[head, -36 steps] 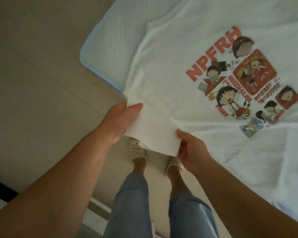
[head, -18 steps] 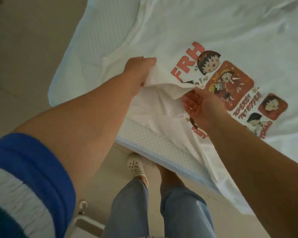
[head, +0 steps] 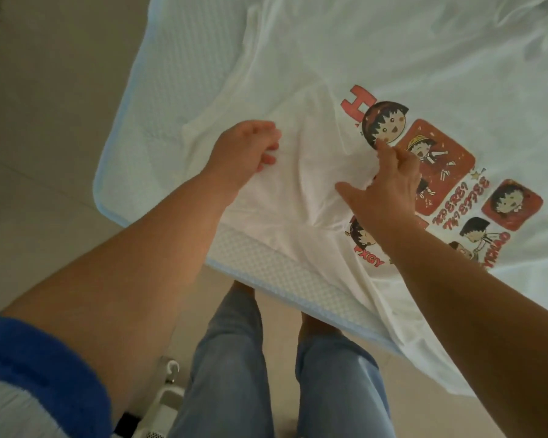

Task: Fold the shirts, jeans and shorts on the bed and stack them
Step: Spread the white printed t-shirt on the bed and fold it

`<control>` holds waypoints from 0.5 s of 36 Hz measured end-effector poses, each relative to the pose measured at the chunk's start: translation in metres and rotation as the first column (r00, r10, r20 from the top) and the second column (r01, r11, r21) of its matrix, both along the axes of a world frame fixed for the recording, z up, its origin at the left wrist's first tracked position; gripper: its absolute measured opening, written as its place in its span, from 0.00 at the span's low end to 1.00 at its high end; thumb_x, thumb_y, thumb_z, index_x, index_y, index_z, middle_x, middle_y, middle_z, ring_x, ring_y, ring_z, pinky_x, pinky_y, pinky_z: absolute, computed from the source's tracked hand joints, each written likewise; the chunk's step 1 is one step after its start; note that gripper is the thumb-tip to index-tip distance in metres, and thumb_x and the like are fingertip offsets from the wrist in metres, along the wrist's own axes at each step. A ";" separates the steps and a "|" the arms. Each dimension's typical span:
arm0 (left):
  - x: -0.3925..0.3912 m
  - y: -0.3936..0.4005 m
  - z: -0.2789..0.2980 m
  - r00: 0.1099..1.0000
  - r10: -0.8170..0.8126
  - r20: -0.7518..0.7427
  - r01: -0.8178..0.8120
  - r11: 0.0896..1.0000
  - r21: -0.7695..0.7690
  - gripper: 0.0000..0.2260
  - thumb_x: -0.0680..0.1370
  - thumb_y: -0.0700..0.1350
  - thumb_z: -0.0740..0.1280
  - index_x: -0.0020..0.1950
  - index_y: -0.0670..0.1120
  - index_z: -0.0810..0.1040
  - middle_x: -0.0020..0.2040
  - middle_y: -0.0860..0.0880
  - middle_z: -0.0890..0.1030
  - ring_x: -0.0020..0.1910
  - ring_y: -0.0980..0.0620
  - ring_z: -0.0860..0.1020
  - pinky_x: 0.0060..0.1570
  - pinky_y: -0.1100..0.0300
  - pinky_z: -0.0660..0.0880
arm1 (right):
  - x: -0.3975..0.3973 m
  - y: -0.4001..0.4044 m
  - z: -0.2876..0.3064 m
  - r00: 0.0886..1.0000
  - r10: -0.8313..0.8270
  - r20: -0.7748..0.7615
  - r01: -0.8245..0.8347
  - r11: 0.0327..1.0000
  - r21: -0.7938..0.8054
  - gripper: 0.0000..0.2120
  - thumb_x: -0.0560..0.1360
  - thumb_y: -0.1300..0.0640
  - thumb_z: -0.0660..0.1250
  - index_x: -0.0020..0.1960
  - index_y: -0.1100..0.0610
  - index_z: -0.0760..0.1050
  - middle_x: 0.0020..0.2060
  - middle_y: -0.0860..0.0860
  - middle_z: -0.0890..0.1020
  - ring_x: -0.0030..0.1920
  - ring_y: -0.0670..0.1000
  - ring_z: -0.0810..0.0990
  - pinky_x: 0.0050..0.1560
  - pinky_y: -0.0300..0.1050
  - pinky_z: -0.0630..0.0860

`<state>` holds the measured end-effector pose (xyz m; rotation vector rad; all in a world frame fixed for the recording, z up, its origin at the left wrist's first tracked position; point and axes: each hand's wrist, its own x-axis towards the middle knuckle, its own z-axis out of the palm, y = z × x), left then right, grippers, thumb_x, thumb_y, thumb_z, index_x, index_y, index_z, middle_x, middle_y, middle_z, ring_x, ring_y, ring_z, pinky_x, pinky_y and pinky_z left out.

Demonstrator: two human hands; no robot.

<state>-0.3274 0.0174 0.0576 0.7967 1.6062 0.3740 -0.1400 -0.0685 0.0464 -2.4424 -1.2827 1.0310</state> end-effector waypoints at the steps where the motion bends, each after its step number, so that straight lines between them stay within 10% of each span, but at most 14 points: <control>1: -0.007 -0.004 0.000 0.998 -0.005 -0.056 0.007 0.999 0.038 0.03 0.74 0.45 0.68 0.47 0.50 0.79 0.38 0.53 0.81 0.31 0.57 0.78 0.33 0.68 0.72 | -0.002 0.004 0.000 0.999 0.021 0.037 -0.021 1.000 0.013 0.42 0.67 0.46 0.73 0.74 0.49 0.56 0.69 0.54 0.60 0.70 0.56 0.57 0.71 0.55 0.55; 9: -0.061 -0.018 0.001 0.798 -0.302 -0.522 0.445 0.878 0.173 0.13 0.73 0.46 0.69 0.57 0.48 0.78 0.53 0.49 0.78 0.49 0.55 0.75 0.46 0.68 0.65 | -0.014 0.052 -0.002 0.970 0.175 0.169 -0.153 0.979 -0.138 0.33 0.70 0.39 0.69 0.69 0.52 0.64 0.66 0.55 0.69 0.69 0.60 0.62 0.70 0.58 0.56; 13: -0.038 0.009 -0.001 0.749 -0.428 -0.506 0.586 0.784 0.205 0.21 0.73 0.49 0.69 0.65 0.49 0.74 0.59 0.46 0.75 0.58 0.47 0.74 0.58 0.57 0.69 | -0.006 0.060 0.005 0.997 0.065 0.034 -0.061 0.992 -0.113 0.22 0.71 0.45 0.69 0.61 0.55 0.73 0.55 0.52 0.78 0.57 0.56 0.75 0.61 0.57 0.71; 18: 0.019 0.045 -0.013 0.637 -0.589 -0.498 0.740 0.649 0.178 0.29 0.72 0.55 0.69 0.70 0.49 0.67 0.62 0.44 0.72 0.62 0.44 0.71 0.60 0.55 0.68 | 0.003 0.044 0.014 0.992 0.102 0.077 -0.098 0.993 -0.063 0.27 0.70 0.48 0.72 0.66 0.52 0.68 0.62 0.54 0.69 0.63 0.56 0.68 0.66 0.55 0.67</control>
